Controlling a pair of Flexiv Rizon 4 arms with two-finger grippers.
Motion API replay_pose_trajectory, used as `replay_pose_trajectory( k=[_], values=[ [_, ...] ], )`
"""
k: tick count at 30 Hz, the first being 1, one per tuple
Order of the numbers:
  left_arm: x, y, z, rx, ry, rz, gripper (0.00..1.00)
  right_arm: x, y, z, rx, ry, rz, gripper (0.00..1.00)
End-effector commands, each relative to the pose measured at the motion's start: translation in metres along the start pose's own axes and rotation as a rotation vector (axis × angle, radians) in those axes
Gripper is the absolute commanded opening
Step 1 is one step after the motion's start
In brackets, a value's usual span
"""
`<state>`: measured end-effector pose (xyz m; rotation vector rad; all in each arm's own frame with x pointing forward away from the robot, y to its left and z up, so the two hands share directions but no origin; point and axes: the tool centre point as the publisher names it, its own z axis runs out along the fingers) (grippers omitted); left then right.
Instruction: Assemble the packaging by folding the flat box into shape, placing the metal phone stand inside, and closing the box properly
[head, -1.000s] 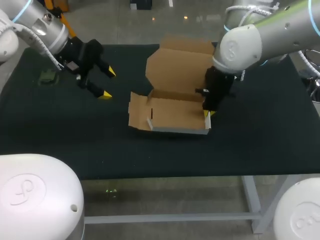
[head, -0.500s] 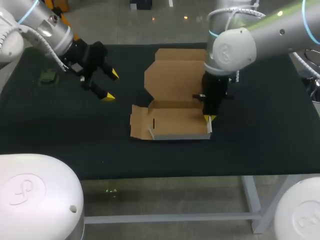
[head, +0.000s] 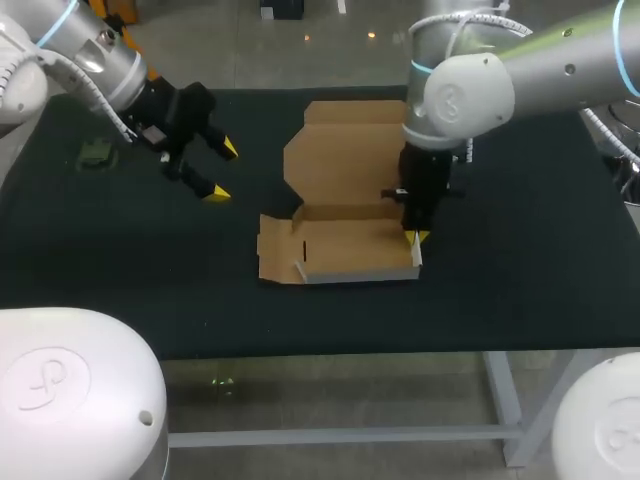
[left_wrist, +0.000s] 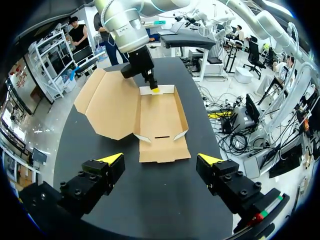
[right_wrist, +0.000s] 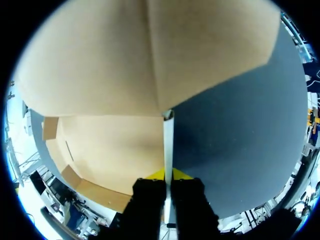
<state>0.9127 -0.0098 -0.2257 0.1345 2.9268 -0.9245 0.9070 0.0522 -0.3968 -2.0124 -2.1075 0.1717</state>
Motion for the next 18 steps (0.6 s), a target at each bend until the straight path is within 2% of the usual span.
replay_pose_trajectory(
  k=[1, 18],
  values=[
    [0.0, 0.0, -0.001, -0.004, 0.003, 0.0, 1.0, 0.001, 0.002, -0.003, 0.047, 0.03, -0.041, 0.0],
    [0.0, 0.0, -0.001, -0.004, 0.003, 0.0, 1.0, 0.01, 0.002, 0.016, 0.095, -0.018, -0.042, 0.0]
  ],
)
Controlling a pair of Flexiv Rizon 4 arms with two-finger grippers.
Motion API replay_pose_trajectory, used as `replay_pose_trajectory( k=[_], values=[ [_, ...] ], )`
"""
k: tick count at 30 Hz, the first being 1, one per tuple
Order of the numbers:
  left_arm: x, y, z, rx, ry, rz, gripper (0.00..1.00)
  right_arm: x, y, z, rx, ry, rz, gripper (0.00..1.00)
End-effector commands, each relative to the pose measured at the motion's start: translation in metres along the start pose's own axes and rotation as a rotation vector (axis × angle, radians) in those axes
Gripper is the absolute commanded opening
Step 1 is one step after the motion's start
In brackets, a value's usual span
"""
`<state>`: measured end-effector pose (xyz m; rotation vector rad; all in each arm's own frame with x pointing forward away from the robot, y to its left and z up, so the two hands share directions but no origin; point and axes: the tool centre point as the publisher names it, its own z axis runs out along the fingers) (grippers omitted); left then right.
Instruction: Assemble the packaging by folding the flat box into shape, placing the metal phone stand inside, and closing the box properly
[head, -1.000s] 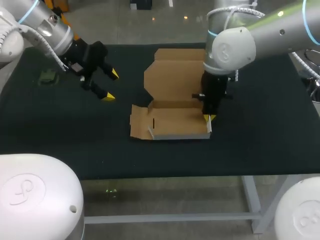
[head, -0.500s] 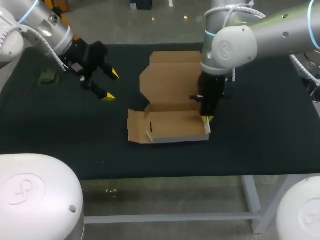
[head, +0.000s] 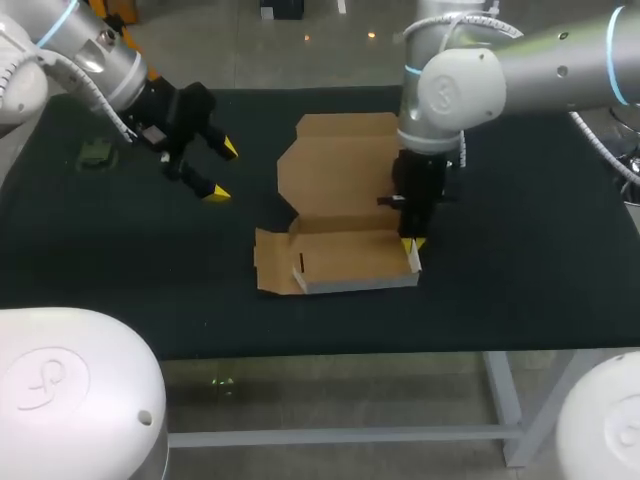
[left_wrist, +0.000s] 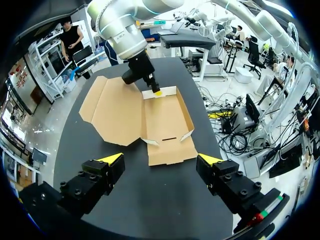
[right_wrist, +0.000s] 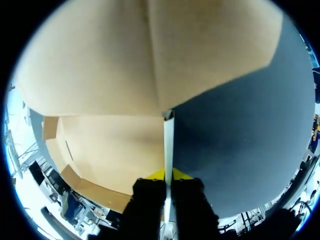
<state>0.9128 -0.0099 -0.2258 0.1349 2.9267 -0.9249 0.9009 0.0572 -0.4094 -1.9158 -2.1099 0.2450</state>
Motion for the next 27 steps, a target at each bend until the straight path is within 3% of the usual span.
replay_pose_trajectory(
  k=[1, 4, 6, 20, 27],
  values=[
    [-0.0002, -0.0005, -0.0009, -0.005, 0.003, 0.0, 1.0, 0.0056, 0.0049, 0.0022, 0.013, -0.019, 0.007, 0.0],
    [-0.0002, -0.0005, -0.0009, -0.005, 0.003, 0.0, 1.0, 0.0056, 0.0044, 0.002, 0.001, -0.026, 0.022, 0.0],
    [-0.0002, -0.0005, -0.0009, -0.005, 0.003, 0.0, 1.0, 0.0056, 0.0039, 0.0021, -0.006, -0.029, 0.026, 0.09],
    [-0.0002, -0.0005, -0.0009, -0.005, 0.003, 0.0, 1.0, 0.0056, 0.0022, 0.006, -0.067, -0.02, 0.037, 0.15],
    [-0.0002, -0.0005, -0.0009, -0.005, 0.003, 0.0, 1.0, 0.006, 0.0032, 0.0073, -0.115, -0.022, 0.062, 0.13]
  ],
)
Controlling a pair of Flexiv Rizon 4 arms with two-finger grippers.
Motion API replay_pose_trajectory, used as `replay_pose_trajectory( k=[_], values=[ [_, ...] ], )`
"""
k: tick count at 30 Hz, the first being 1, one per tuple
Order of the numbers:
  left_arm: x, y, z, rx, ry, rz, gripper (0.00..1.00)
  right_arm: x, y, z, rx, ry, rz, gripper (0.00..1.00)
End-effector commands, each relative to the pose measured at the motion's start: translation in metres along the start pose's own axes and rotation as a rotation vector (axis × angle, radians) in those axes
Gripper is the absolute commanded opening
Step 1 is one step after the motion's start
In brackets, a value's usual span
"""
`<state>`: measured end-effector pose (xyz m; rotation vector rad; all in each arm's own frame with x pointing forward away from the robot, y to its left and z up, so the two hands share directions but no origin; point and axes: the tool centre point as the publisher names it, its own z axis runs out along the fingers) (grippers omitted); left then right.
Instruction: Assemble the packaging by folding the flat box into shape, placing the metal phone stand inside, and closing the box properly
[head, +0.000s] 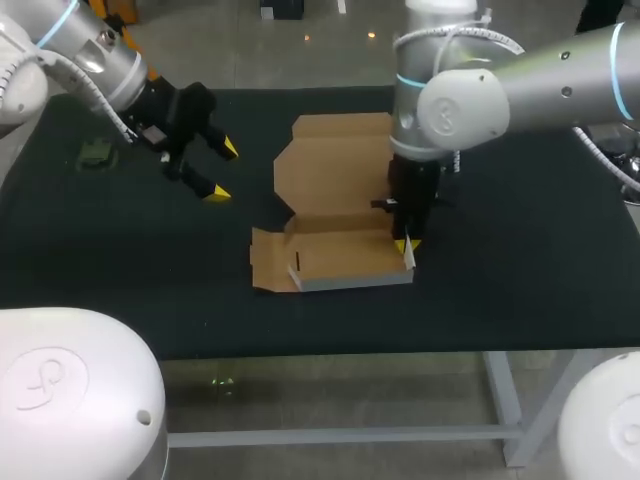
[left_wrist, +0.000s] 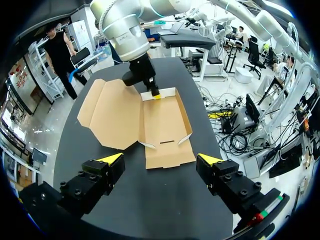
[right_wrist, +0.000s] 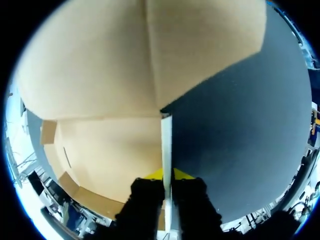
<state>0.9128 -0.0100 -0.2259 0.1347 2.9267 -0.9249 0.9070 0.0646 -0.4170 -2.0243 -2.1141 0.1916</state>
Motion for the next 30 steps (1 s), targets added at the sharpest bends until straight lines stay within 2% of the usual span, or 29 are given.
replay_pose_trajectory(
  k=[1, 9, 23, 30],
  values=[
    [-0.0002, -0.0005, -0.001, -0.005, 0.003, 0.0, 1.0, -0.0002, -0.0059, 0.0011, -0.045, -0.007, 0.015, 0.12],
    [-0.0002, -0.0005, -0.001, -0.005, 0.003, 0.0, 1.0, 0.0025, -0.0073, 0.0021, -0.129, -0.037, 0.054, 0.14],
    [-0.0002, -0.0005, -0.001, -0.005, 0.003, 0.0, 1.0, 0.0018, -0.0066, 0.0028, -0.202, -0.093, 0.127, 0.14],
    [-0.0002, -0.0005, -0.001, -0.005, 0.003, 0.0, 1.0, -0.0009, -0.0083, 0.002, -0.207, -0.091, 0.14, 0.24]
  ],
)
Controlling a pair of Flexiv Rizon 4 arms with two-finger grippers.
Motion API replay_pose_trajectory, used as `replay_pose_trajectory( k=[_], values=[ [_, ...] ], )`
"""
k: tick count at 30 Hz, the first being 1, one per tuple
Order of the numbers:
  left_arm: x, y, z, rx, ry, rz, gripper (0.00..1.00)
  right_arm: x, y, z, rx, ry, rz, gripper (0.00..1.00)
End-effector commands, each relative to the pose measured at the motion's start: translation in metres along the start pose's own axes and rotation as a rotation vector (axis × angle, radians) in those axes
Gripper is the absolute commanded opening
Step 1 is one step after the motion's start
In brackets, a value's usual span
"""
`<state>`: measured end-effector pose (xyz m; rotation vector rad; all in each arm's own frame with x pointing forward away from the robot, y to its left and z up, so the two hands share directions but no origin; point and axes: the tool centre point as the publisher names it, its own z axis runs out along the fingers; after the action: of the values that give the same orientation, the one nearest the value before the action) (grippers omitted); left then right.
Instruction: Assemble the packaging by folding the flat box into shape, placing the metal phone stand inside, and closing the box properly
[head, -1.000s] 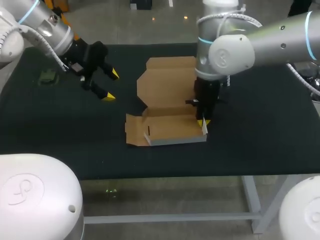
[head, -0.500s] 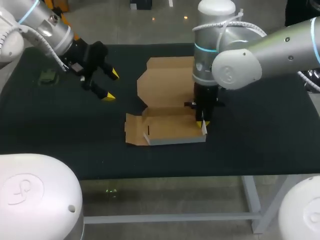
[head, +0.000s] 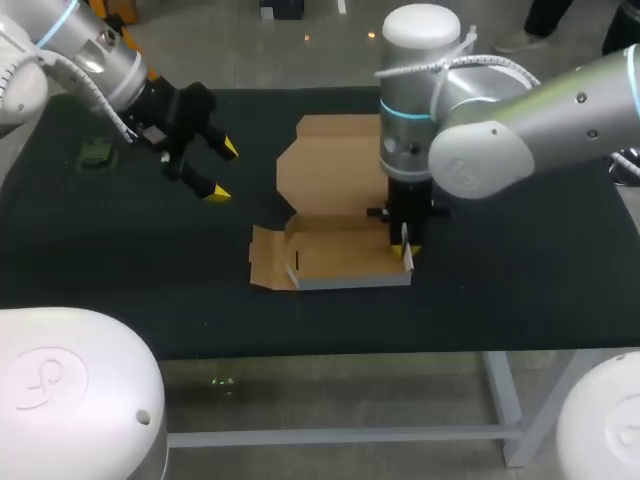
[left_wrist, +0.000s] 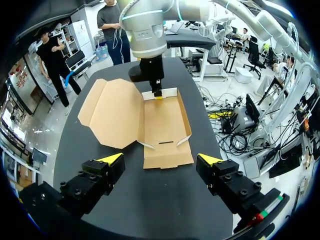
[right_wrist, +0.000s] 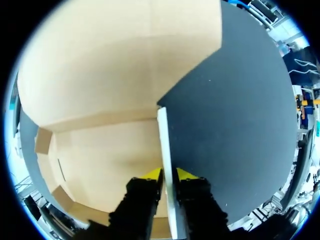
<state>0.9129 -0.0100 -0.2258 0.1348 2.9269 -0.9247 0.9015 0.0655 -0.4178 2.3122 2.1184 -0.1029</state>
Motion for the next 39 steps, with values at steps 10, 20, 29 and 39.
replay_pose_trajectory(
  k=[10, 20, 29, 39],
  values=[
    [0.0, 0.0, -0.001, -0.004, 0.003, 0.0, 1.0, -0.002, -0.003, -0.002, -0.019, 0.001, 0.007, 0.0],
    [0.0, 0.0, -0.001, -0.004, 0.003, 0.0, 1.0, 0.0, 0.0, 0.0, -0.036, -0.002, -0.08, 0.0],
    [0.0, 0.0, -0.001, -0.004, 0.003, 0.0, 1.0, -0.002, 0.003, -0.005, -0.048, -0.081, -0.181, 0.0],
    [0.0, 0.0, -0.001, -0.004, 0.003, 0.0, 1.0, -0.005, 0.007, -0.001, -0.102, -0.275, -0.123, 0.0]
  ],
)
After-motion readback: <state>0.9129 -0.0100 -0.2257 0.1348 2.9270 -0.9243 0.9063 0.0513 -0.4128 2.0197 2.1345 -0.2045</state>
